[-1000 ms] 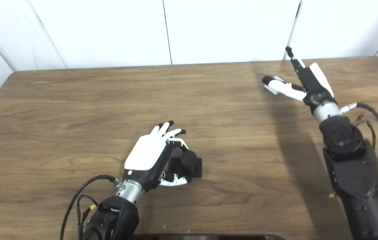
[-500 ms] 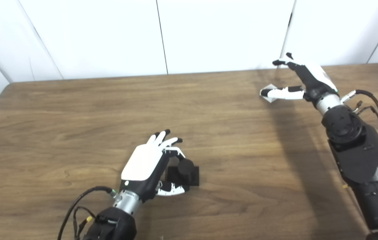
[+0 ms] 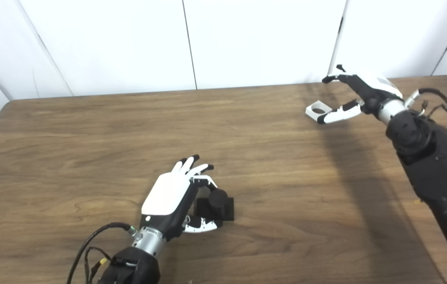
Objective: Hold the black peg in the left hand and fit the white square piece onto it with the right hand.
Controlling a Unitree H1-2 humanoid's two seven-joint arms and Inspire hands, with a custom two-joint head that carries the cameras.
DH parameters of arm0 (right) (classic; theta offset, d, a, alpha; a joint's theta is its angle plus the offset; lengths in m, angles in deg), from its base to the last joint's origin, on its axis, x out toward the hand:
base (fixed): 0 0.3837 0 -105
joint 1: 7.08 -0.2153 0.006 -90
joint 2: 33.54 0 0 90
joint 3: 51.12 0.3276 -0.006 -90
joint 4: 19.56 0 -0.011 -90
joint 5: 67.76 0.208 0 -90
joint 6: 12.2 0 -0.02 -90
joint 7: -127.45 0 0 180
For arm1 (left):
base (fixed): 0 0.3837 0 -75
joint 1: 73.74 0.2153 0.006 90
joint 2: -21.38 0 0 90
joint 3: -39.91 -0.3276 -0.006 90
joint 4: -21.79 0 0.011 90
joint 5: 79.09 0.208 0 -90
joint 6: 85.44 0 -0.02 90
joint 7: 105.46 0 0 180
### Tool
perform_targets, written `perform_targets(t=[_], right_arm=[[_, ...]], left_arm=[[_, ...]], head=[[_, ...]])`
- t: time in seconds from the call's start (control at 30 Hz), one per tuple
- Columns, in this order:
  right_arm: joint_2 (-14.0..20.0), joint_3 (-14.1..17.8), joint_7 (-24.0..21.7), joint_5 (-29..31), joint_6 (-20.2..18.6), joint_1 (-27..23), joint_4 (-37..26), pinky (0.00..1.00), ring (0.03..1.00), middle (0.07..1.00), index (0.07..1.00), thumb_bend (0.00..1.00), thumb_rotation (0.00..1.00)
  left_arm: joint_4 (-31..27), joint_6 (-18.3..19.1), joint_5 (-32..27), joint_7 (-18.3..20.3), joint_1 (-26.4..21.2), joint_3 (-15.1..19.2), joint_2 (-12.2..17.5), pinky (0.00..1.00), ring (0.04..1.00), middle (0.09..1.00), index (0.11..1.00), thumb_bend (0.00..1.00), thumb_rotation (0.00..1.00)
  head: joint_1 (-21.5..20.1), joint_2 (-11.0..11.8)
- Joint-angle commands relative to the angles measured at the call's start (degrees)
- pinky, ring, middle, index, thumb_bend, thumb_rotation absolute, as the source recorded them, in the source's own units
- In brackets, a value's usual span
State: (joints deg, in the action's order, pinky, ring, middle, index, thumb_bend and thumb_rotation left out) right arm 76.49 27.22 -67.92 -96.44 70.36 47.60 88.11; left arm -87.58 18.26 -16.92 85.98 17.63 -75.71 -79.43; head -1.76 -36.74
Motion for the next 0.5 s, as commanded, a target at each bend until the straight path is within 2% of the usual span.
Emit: perform_targets(t=[0.0,0.3,0.47], right_arm=[[1.47,-0.18,0.54,-1.06,2.26,-4.19,0.01,1.00,1.000,1.000,0.821,0.84,0.28],[2.08,-3.49,-1.59,-4.42,4.01,-7.22,3.86,1.00,1.000,1.000,0.826,0.84,0.29],[2.25,-6.55,-2.63,-7.33,5.73,-9.73,7.06,1.00,1.000,1.000,0.821,0.84,0.29]], left_arm=[[2.11,0.33,0.53,0.49,0.43,0.05,0.28,1.00,1.000,0.884,0.491,0.52,0.07],[2.46,0.23,0.65,-0.04,0.56,0.06,0.10,1.00,1.000,0.886,0.491,0.52,0.07],[2.55,0.15,0.67,-0.44,0.70,0.11,0.08,1.00,1.000,0.883,0.490,0.52,0.07]], head=[[0.02,-0.02],[0.07,0.16],[-0.14,0.24]])
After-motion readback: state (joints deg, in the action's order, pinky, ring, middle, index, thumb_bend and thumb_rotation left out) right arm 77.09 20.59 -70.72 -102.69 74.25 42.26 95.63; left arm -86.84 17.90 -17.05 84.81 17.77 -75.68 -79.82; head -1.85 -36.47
